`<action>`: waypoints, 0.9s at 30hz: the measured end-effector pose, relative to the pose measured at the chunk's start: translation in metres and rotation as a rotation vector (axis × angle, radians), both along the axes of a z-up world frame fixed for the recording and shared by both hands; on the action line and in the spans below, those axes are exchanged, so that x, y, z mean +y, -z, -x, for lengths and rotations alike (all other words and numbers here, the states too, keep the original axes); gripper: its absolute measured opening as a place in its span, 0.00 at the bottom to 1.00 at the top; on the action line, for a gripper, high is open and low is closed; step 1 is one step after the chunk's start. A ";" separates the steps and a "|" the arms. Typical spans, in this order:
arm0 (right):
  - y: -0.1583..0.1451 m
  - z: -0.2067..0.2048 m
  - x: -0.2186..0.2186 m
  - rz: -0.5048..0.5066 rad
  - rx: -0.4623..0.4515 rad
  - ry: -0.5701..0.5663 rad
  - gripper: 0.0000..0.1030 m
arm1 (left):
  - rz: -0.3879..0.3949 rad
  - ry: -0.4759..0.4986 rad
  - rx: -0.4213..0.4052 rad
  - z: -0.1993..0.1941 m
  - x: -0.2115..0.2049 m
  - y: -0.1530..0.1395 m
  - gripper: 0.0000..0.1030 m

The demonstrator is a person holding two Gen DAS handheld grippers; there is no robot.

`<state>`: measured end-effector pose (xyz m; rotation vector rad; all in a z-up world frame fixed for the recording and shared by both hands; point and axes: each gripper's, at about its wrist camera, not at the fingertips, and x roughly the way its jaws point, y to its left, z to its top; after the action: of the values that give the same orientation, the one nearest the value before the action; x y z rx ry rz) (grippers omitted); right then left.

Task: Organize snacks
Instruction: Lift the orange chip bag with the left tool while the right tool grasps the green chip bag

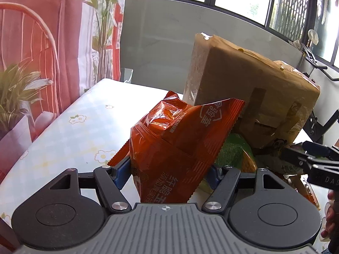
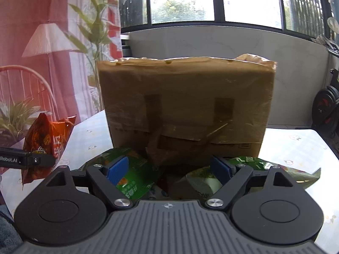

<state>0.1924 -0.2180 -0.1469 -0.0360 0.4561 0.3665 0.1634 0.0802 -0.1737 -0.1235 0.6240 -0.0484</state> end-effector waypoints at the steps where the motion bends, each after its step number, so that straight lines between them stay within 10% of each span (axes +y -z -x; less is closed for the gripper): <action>1: 0.002 -0.004 0.005 0.000 0.023 -0.032 0.86 | 0.009 -0.007 -0.004 0.002 0.004 0.000 0.71; 20: 0.041 -0.070 0.061 0.050 0.235 -0.178 0.85 | 0.057 -0.036 -0.027 0.008 0.015 -0.001 0.71; 27: 0.044 -0.050 0.056 -0.032 0.217 -0.190 0.57 | 0.044 -0.026 -0.009 0.002 0.009 0.000 0.71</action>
<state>0.2427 -0.1623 -0.1910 -0.0081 0.6640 0.5678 0.1615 0.0896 -0.1738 -0.1739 0.6126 -0.0376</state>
